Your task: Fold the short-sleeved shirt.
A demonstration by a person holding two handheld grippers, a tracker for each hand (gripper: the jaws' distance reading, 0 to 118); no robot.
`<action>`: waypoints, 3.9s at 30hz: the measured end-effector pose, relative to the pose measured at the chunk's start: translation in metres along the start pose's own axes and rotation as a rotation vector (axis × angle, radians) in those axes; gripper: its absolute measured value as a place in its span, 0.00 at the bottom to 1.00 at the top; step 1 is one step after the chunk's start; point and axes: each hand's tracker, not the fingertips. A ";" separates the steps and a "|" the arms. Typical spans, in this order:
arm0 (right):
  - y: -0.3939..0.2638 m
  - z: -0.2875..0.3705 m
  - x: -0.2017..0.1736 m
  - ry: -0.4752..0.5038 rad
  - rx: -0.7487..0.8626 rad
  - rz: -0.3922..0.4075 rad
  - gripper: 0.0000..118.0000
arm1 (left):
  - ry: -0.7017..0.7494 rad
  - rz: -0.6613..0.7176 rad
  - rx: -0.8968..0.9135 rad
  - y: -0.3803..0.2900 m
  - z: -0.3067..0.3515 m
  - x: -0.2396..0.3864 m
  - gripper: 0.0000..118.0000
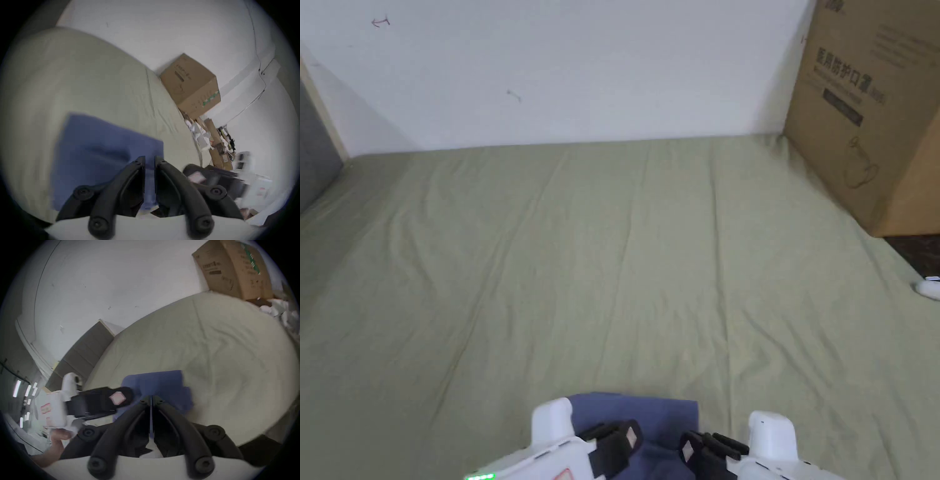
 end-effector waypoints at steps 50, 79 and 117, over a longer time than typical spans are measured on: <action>-0.017 -0.002 -0.061 0.083 -0.106 0.224 0.02 | 0.703 0.206 0.196 0.134 0.314 -0.347 0.87; 0.172 0.200 -0.130 -0.327 0.648 0.516 0.02 | 0.504 -0.674 0.605 0.137 0.182 0.195 0.02; 0.175 0.179 -0.148 -0.397 0.548 0.370 1.00 | 0.499 -0.586 0.607 0.134 0.187 0.180 1.00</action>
